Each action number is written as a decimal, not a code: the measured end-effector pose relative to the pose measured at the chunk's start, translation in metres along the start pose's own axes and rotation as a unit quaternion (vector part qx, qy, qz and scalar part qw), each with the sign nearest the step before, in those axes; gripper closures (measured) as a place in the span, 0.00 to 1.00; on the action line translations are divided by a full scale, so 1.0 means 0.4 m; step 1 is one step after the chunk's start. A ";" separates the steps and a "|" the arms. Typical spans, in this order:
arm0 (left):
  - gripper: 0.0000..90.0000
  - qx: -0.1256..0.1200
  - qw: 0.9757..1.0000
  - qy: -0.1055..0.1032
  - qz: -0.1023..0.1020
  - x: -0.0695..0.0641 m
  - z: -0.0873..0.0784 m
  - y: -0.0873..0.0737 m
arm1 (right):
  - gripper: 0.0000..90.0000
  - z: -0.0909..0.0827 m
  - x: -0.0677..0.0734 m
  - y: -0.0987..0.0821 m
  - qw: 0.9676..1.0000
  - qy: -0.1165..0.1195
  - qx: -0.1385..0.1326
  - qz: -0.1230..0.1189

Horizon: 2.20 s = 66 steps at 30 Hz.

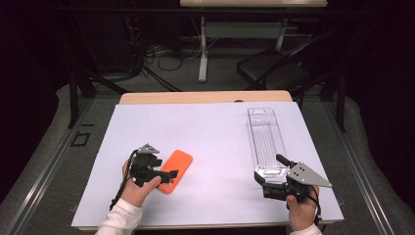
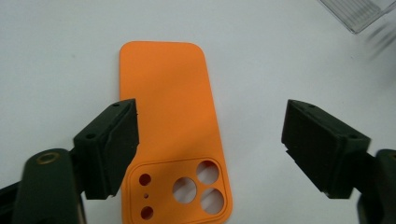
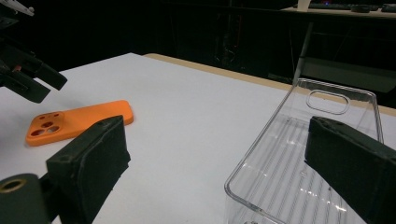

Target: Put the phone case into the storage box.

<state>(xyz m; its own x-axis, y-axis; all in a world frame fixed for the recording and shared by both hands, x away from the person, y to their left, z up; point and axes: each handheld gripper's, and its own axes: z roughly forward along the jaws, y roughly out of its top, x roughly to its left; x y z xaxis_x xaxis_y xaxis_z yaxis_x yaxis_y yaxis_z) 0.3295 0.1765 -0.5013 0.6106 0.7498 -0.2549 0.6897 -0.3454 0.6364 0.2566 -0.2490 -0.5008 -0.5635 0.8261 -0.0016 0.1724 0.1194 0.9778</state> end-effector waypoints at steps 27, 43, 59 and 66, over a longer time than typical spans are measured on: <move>0.12 0.090 0.995 0.028 -0.037 0.047 -0.008 0.087 | 0.06 -0.001 -0.003 0.000 1.000 -0.001 0.002 0.002; 0.02 0.157 0.986 0.052 -0.027 0.040 0.034 0.120 | 0.06 0.002 -0.003 -0.002 1.000 0.001 0.002 0.003; 0.02 0.200 0.978 0.050 -0.014 0.014 0.081 0.141 | 0.06 0.004 -0.002 -0.003 1.000 0.004 0.007 0.002; 0.02 0.219 0.974 0.047 -0.030 0.017 0.090 0.143 | 0.06 0.005 -0.003 -0.004 1.000 0.005 0.007 0.001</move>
<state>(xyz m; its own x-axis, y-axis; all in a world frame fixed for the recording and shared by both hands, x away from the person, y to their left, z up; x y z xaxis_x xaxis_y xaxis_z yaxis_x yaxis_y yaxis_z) 0.3870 0.1415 -0.4930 0.5395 0.8173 -0.2021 0.8358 -0.4909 0.2460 0.2584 -0.2491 -0.5029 -0.5706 0.8212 0.0016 0.1851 0.1267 0.9745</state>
